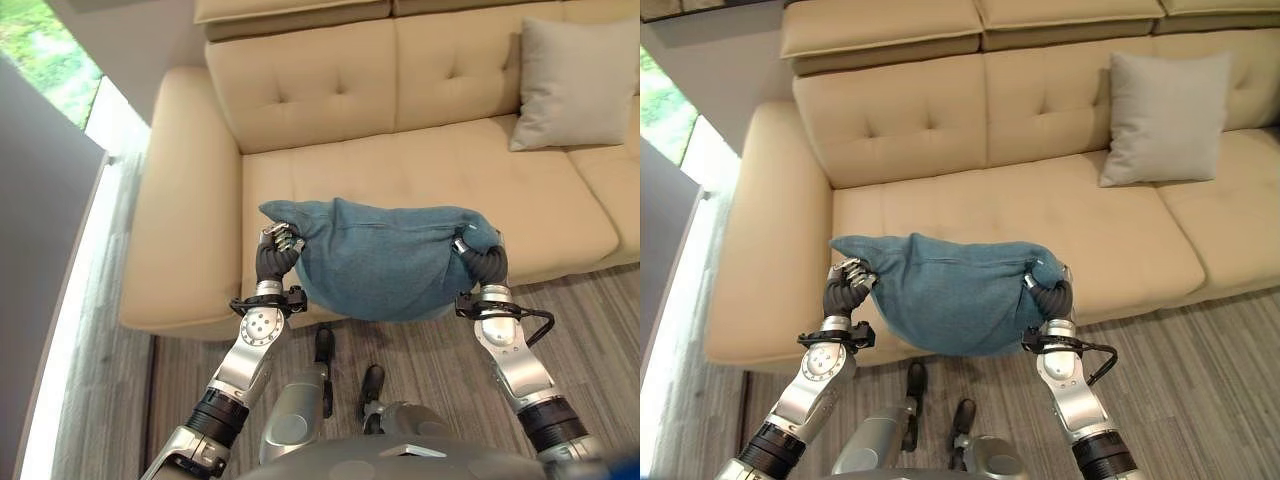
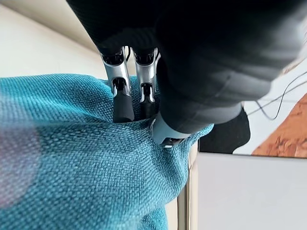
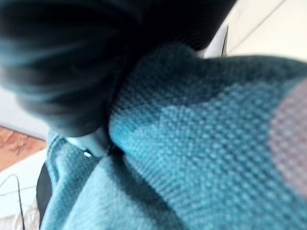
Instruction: Pick up all the scattered cushions and arrange them neatly on the sofa.
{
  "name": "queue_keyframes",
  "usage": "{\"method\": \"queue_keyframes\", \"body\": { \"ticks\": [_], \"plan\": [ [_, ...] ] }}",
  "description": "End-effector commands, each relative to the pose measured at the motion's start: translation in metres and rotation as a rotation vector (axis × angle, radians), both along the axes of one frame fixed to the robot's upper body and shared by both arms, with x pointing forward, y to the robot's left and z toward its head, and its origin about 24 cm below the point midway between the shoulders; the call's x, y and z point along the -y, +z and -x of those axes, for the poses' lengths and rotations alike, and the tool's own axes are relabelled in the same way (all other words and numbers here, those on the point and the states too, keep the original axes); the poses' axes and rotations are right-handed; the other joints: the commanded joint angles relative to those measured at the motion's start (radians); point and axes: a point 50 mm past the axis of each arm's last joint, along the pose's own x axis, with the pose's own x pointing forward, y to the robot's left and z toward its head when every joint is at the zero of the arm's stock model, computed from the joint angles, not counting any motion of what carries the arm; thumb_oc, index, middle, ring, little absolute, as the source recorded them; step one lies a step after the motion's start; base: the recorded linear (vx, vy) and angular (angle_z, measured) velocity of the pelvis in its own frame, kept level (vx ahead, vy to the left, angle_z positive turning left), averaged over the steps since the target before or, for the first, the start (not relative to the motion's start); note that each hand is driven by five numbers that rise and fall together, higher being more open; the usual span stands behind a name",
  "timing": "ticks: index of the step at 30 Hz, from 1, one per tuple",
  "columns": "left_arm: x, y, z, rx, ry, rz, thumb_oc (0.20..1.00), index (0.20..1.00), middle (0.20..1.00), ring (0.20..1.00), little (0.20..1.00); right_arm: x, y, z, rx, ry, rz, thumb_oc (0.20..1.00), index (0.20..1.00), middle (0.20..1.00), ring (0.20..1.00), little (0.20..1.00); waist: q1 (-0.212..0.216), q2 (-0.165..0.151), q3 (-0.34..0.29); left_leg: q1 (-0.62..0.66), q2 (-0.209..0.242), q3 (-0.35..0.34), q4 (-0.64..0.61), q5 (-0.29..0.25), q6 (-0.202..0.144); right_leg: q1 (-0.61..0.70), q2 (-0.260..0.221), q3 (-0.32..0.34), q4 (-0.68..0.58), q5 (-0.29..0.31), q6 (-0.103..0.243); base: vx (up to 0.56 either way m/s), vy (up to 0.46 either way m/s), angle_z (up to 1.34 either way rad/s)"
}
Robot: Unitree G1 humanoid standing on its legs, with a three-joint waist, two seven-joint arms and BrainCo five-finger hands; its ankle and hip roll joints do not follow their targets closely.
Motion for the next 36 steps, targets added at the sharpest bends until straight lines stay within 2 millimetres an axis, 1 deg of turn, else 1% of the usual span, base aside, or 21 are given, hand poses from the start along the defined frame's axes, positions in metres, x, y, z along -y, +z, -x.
{"method": "queue_keyframes", "body": {
  "ticks": [1, 4, 5, 6, 8, 10, 11, 12, 15, 16, 18, 20, 22, 23, 24, 25, 27, 29, 31, 32, 36],
  "plan": [
    [0.019, 0.04, -0.005, 0.205, -0.124, 0.033, 0.2, 0.2, 0.2, 0.2, 0.2, -0.031, 0.044, -0.01, 0.24, 0.121, -0.08, 0.2, 0.2, 0.2, 0.2, 0.2, 0.027, -0.014, -0.094, 0.064, -0.01, 0.001, 0.033, -0.083, 0.022, 0.003, -0.091, 0.11, 0.046, -0.014, 0.143, 0.2, 0.154, -0.43],
    [0.013, 0.04, -0.003, 0.207, -0.11, 0.002, 0.2, 0.2, 0.2, 0.2, 0.2, -0.04, 0.044, -0.01, 0.24, 0.16, -0.085, 0.2, 0.2, 0.2, 0.2, 0.2, 0.05, -0.018, -0.104, 0.121, -0.013, 0.03, 0.019, -0.112, 0.049, -0.007, -0.11, 0.125, 0.144, -0.026, 0.16, 0.15, 0.167, -0.44],
    [0.011, 0.04, -0.003, 0.209, -0.107, -0.006, 0.2, 0.2, 0.2, 0.2, 0.2, -0.042, 0.045, -0.01, 0.239, 0.167, -0.085, 0.2, 0.2, 0.2, 0.2, 0.2, 0.054, -0.018, -0.098, 0.131, -0.012, 0.036, 0.023, -0.121, 0.058, -0.023, -0.119, 0.128, 0.188, -0.024, 0.173, 0.09, 0.206, -0.34],
    [0.007, 0.042, -0.003, 0.215, -0.101, -0.027, 0.2, 0.2, 0.2, 0.2, 0.2, -0.045, 0.047, -0.012, 0.244, 0.184, -0.085, 0.2, 0.2, 0.2, 0.2, 0.2, 0.047, -0.006, -0.082, 0.147, -0.008, 0.044, 0.028, -0.134, 0.08, -0.089, -0.138, 0.132, 0.332, 0.004, 0.211, 0.06, 0.203, -0.23],
    [0.007, 0.043, -0.003, 0.221, -0.097, -0.038, 0.2, 0.2, 0.2, 0.2, 0.2, -0.046, 0.047, -0.012, 0.245, 0.182, -0.092, 0.2, 0.2, 0.2, 0.2, 0.2, 0.041, 0.003, -0.074, 0.161, -0.01, 0.033, 0.022, -0.14, 0.089, -0.145, -0.138, 0.143, 0.399, 0.012, 0.216, 0.05, 0.142, -0.1],
    [0.007, 0.043, -0.003, 0.22, -0.099, -0.032, 0.2, 0.2, 0.2, 0.2, 0.2, -0.045, 0.046, -0.012, 0.242, 0.178, -0.087, 0.2, 0.2, 0.2, 0.2, 0.2, 0.034, 0.008, -0.076, 0.182, -0.013, 0.023, 0.003, -0.146, 0.091, -0.16, -0.149, 0.135, 0.352, 0.006, 0.206, 0.13, 0.041, -0.04],
    [0.007, 0.043, -0.003, 0.222, -0.098, -0.025, 0.2, 0.2, 0.2, 0.2, 0.2, -0.043, 0.047, -0.012, 0.245, 0.171, -0.077, 0.2, 0.2, 0.2, 0.2, 0.2, 0.029, 0.012, -0.074, 0.194, -0.015, 0.008, -0.01, -0.15, 0.09, -0.178, -0.148, 0.147, 0.297, 0.013, 0.197, 0.21, -0.023, 0.1],
    [0.008, 0.044, -0.004, 0.23, -0.098, -0.013, 0.2, 0.2, 0.2, 0.2, 0.2, -0.041, 0.05, -0.013, 0.259, 0.158, -0.062, 0.2, 0.2, 0.2, 0.2, 0.2, 0.02, 0.009, -0.069, 0.203, -0.022, -0.013, -0.017, -0.154, 0.087, -0.2, -0.147, 0.186, 0.229, 0.039, 0.199, 0.16, -0.03, -0.05],
    [0.009, 0.045, -0.004, 0.236, -0.096, -0.01, 0.2, 0.2, 0.2, 0.2, 0.2, -0.039, 0.052, -0.014, 0.27, 0.151, -0.056, 0.2, 0.2, 0.2, 0.2, 0.2, 0.013, 0.011, -0.064, 0.211, -0.021, -0.029, -0.02, -0.159, 0.084, -0.215, -0.144, 0.213, 0.196, 0.059, 0.203, 0.14, -0.079, 0.44],
    [0.01, 0.048, -0.006, 0.257, -0.092, -0.008, 0.2, 0.2, 0.2, 0.2, 0.2, -0.036, 0.055, -0.015, 0.289, 0.136, -0.044, 0.2, 0.2, 0.2, 0.2, 0.2, -0.005, 0.0, -0.063, 0.236, -0.025, -0.065, -0.021, -0.183, 0.068, -0.213, -0.154, 0.23, 0.125, 0.1, 0.212, 0.32, -0.277, 0.44],
    [0.013, 0.047, -0.005, 0.252, -0.092, 0.018, 0.2, 0.2, 0.2, 0.2, 0.2, -0.032, 0.053, -0.014, 0.282, 0.125, -0.038, 0.2, 0.2, 0.2, 0.2, 0.2, -0.004, -0.007, -0.078, 0.242, 0.0, -0.091, -0.012, -0.193, 0.036, -0.188, -0.142, 0.213, 0.112, 0.091, 0.194, 0.35, -0.354, 0.92],
    [0.017, 0.046, -0.005, 0.246, -0.107, 0.044, 0.2, 0.2, 0.2, 0.2, 0.2, -0.025, 0.053, -0.011, 0.287, 0.107, -0.047, 0.2, 0.2, 0.2, 0.2, 0.2, -0.017, -0.011, -0.092, 0.231, 0.045, -0.114, 0.025, -0.198, -0.007, -0.132, -0.118, 0.152, 0.078, 0.061, 0.166, 0.31, -0.409, 1.45],
    [0.019, 0.046, -0.006, 0.24, -0.109, 0.068, 0.2, 0.2, 0.2, 0.2, 0.2, -0.018, 0.052, -0.009, 0.285, 0.092, -0.047, 0.2, 0.2, 0.2, 0.2, 0.2, -0.02, -0.017, -0.083, 0.183, 0.051, -0.117, 0.117, -0.185, -0.031, -0.09, -0.108, 0.118, 0.049, 0.045, 0.145, 0.19, -0.271, 1.05],
    [0.019, 0.046, -0.006, 0.24, -0.109, 0.068, 0.2, 0.2, 0.2, 0.2, 0.2, -0.018, 0.052, -0.009, 0.285, 0.092, -0.047, 0.2, 0.2, 0.2, 0.2, 0.2, -0.02, -0.017, -0.083, 0.183, 0.051, -0.117, 0.117, -0.185, -0.031, -0.09, -0.108, 0.118, 0.049, 0.045, 0.145, 0.07, -0.105, 0.51],
    [0.02, 0.047, -0.008, 0.24, -0.116, 0.083, 0.2, 0.2, 0.2, 0.2, 0.2, -0.014, 0.052, -0.01, 0.282, 0.069, -0.053, 0.2, 0.2, 0.2, 0.2, 0.2, -0.022, -0.029, -0.068, 0.105, 0.053, -0.071, 0.147, -0.171, -0.027, -0.072, -0.121, 0.097, 0.034, 0.037, 0.14, 0.01, -0.036, 0.19],
    [0.02, 0.047, -0.008, 0.24, -0.116, 0.083, 0.2, 0.2, 0.2, 0.2, 0.2, -0.014, 0.052, -0.01, 0.283, 0.069, -0.053, 0.2, 0.2, 0.2, 0.2, 0.2, -0.022, -0.029, -0.069, 0.104, 0.053, -0.071, 0.148, -0.17, -0.026, -0.073, -0.121, 0.097, 0.034, 0.037, 0.141, 0.07, -0.024, 0.16],
    [0.022, 0.046, -0.01, 0.23, -0.126, 0.071, 0.2, 0.2, 0.2, 0.2, 0.2, -0.01, 0.054, -0.01, 0.292, 0.049, -0.05, 0.2, 0.2, 0.2, 0.2, 0.2, -0.022, -0.03, -0.071, 0.06, 0.072, -0.024, 0.089, -0.125, -0.025, -0.055, -0.121, 0.081, 0.019, 0.028, 0.144, 0.11, 0.025, 0.2],
    [0.021, 0.047, -0.01, 0.234, -0.12, 0.065, 0.2, 0.2, 0.2, 0.2, 0.2, -0.01, 0.051, -0.01, 0.282, 0.04, -0.062, 0.2, 0.2, 0.2, 0.2, 0.2, -0.021, -0.029, -0.072, 0.058, 0.085, -0.014, 0.065, -0.104, -0.028, -0.047, -0.113, 0.079, 0.025, 0.015, 0.142, 0.14, 0.053, 0.0],
    [0.02, 0.045, -0.009, 0.227, -0.117, 0.064, 0.2, 0.2, 0.2, 0.2, 0.2, -0.01, 0.049, -0.009, 0.273, 0.039, -0.068, 0.2, 0.2, 0.2, 0.2, 0.2, -0.02, -0.027, -0.083, 0.08, 0.084, -0.012, 0.034, -0.1, -0.028, -0.038, -0.11, 0.083, 0.023, 0.013, 0.143, 0.21, 0.116, -0.21],
    [0.018, 0.042, -0.006, 0.214, -0.108, 0.053, 0.2, 0.2, 0.2, 0.2, 0.2, -0.012, 0.045, -0.009, 0.251, 0.04, -0.082, 0.2, 0.2, 0.2, 0.2, 0.2, -0.017, -0.025, -0.102, 0.135, 0.077, -0.006, -0.02, -0.098, -0.024, -0.024, -0.109, 0.092, 0.014, 0.016, 0.146, 0.25, 0.164, -0.23],
    [0.009, 0.045, -0.006, 0.229, -0.078, 0.021, 0.2, 0.2, 0.2, 0.2, 0.2, -0.015, 0.043, -0.013, 0.237, 0.045, -0.096, 0.2, 0.2, 0.2, 0.2, 0.2, -0.003, -0.026, -0.115, 0.187, 0.073, 0.01, -0.069, -0.101, -0.016, -0.024, -0.115, 0.116, 0.003, 0.026, 0.16, 0.14, 0.118, -0.15]
  ]
}}
